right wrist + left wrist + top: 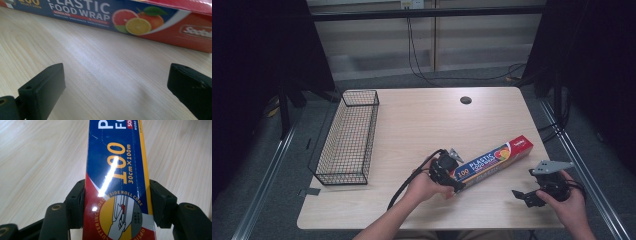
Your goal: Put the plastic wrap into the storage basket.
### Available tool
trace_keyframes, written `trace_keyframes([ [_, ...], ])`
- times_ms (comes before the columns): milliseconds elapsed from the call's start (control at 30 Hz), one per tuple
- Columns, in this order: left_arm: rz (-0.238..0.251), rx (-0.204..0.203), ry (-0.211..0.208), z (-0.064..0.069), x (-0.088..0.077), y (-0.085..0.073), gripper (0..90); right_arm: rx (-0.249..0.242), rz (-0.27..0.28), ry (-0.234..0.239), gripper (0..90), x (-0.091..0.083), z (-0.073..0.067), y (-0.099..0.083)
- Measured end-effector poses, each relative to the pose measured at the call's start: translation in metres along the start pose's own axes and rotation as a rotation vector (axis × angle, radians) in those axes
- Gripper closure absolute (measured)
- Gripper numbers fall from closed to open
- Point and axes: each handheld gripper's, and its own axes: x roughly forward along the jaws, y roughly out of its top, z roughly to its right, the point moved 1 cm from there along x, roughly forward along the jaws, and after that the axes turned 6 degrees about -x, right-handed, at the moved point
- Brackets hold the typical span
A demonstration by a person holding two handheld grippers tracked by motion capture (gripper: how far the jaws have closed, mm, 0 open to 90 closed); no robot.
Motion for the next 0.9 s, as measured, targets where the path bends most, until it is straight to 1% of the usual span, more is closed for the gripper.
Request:
trace_keyframes([
  [33,-0.002,0.009,0.005,-0.002,-0.003,-0.003,39.9,-0.002,0.001,-0.001,1.1,0.000,0.000,0.000],
  [67,0.021,-0.019,0.007,-0.002,-0.004,-0.008,39.8,-0.007,0.007,0.000,1.1,0.001,0.001,0.000],
  [100,-0.005,0.020,0.016,-0.007,-0.009,-0.011,39.8,-0.009,0.005,-0.002,1.1,0.001,0.001,0.000],
  [167,-0.004,0.008,0.015,-0.013,-0.016,-0.020,39.7,-0.011,0.006,0.000,1.1,0.001,0.001,0.000],
  [200,0.017,-0.015,0.017,-0.014,-0.019,-0.025,39.7,-0.012,0.005,0.000,1.1,0.002,0.001,0.000],
  [233,0.017,-0.015,0.017,-0.014,-0.019,-0.025,39.7,-0.012,0.005,0.000,1.1,0.002,0.001,0.000],
  [267,-0.004,0.005,0.030,-0.017,-0.025,-0.031,39.7,-0.016,0.005,0.002,1.1,0.002,0.001,0.001],
  [300,-0.015,0.017,0.038,-0.021,-0.033,-0.040,39.7,-0.018,0.008,0.004,1.1,0.002,0.001,0.002],
  [333,-0.015,0.017,0.038,-0.021,-0.033,-0.040,39.8,-0.018,0.008,0.004,1.1,0.002,0.001,0.002],
  [367,-0.002,0.000,0.040,-0.025,-0.040,-0.052,39.7,-0.017,0.003,0.003,1.1,0.003,0.000,0.002],
  [400,-0.002,0.000,0.040,-0.025,-0.040,-0.052,39.8,-0.024,0.008,0.005,1.1,0.004,0.000,0.003],
  [433,-0.006,0.003,0.038,-0.027,-0.044,-0.057,39.7,-0.023,0.003,0.006,1.1,0.004,-0.001,0.003],
  [467,0.001,-0.006,0.046,-0.028,-0.047,-0.062,39.7,-0.025,0.009,0.013,1.1,0.005,-0.001,0.004],
  [500,0.021,-0.025,0.062,-0.028,-0.052,-0.070,39.7,-0.029,0.005,0.009,1.1,0.005,-0.001,0.004],
  [533,0.021,-0.025,0.062,-0.028,-0.052,-0.070,39.6,-0.029,0.005,0.009,1.1,0.005,-0.001,0.004],
  [567,-0.001,-0.008,0.076,-0.030,-0.057,-0.076,39.5,-0.031,0.008,0.010,1.1,0.006,-0.003,0.006],
  [600,-0.001,-0.008,0.076,-0.030,-0.057,-0.076,39.3,-0.028,0.001,0.011,1.1,0.005,-0.003,0.006],
  [633,0.018,-0.036,0.073,-0.029,-0.058,-0.078,38.6,-0.031,0.006,0.019,1.1,0.006,-0.004,0.007],
  [667,-0.016,-0.014,0.074,-0.031,-0.060,-0.077,37.9,-0.029,0.001,0.018,1.1,0.006,-0.004,0.007],
  [700,-0.017,-0.029,0.067,-0.032,-0.060,-0.075,36.5,-0.029,0.005,0.020,1.1,0.007,-0.004,0.008],
  [733,0.009,-0.060,0.055,-0.032,-0.060,-0.072,33.7,-0.038,0.010,0.023,1.1,0.008,-0.004,0.008],
  [767,0.021,-0.077,0.049,-0.032,-0.061,-0.068,29.4,-0.031,0.003,0.023,1.1,0.008,-0.004,0.008],
  [800,0.007,-0.060,0.057,-0.032,-0.063,-0.063,25.4,-0.039,0.003,0.023,1.1,0.008,-0.004,0.008],
  [833,0.012,-0.062,0.063,-0.032,-0.063,-0.058,22.4,-0.039,0.003,0.025,1.1,0.009,-0.004,0.008],
  [867,0.020,-0.067,0.059,-0.032,-0.063,-0.053,20.3,-0.036,0.001,0.027,1.1,0.009,-0.004,0.008],
  [900,0.020,-0.067,0.059,-0.032,-0.063,-0.053,19.7,-0.035,0.005,0.031,1.1,0.009,-0.004,0.008],
])
